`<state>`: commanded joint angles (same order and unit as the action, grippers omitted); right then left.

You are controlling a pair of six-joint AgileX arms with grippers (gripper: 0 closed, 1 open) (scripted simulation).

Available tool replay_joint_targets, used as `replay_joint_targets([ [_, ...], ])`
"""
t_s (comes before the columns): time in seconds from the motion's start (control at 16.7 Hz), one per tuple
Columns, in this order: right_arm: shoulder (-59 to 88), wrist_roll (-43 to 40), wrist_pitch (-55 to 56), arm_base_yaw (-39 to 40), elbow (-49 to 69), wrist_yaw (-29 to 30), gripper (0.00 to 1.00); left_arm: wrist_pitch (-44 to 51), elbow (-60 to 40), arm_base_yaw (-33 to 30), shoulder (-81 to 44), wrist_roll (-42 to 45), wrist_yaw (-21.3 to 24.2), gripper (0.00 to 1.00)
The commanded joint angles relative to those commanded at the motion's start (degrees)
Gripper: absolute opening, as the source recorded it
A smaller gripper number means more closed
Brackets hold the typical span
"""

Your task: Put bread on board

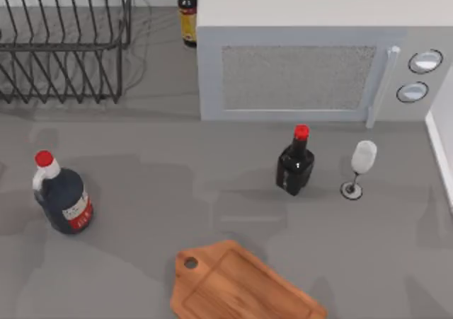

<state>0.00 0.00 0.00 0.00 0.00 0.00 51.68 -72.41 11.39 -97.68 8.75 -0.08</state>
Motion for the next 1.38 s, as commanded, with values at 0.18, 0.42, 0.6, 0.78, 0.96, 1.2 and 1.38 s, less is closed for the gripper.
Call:
replay_joint_targets([
  [0.18, 0.0, 0.0, 0.0, 0.0, 0.0, 0.0, 1.0, 5.54, -8.91, 1.22, -11.26, 1.07, 0.11, 1.0],
  [0.42, 0.0, 0.0, 0.0, 0.0, 0.0, 0.0, 1.0, 9.41, -15.45, 2.14, -18.75, 1.84, 0.18, 1.0],
  [0.6, 0.0, 0.0, 0.0, 0.0, 0.0, 0.0, 1.0, 9.65, -15.86, 2.2, -19.14, 1.89, 0.18, 1.0],
  [0.78, 0.0, 0.0, 0.0, 0.0, 0.0, 0.0, 1.0, 9.34, -15.55, 1.93, -19.13, 1.82, 0.17, 1.0],
  [0.96, 0.0, 0.0, 0.0, 0.0, 0.0, 0.0, 1.0, 5.34, -13.1, 2.11, -20.86, 1.8, 0.2, 1.0],
  [1.2, 0.0, 0.0, 0.0, 0.0, 0.0, 0.0, 1.0, -3.03, -8.56, 2.24, -24.2, 2.01, 0.22, 1.0],
  [1.38, 0.0, 0.0, 0.0, 0.0, 0.0, 0.0, 1.0, -4.26, -7.68, 2.28, -24.87, 2.05, 0.23, 1.0],
])
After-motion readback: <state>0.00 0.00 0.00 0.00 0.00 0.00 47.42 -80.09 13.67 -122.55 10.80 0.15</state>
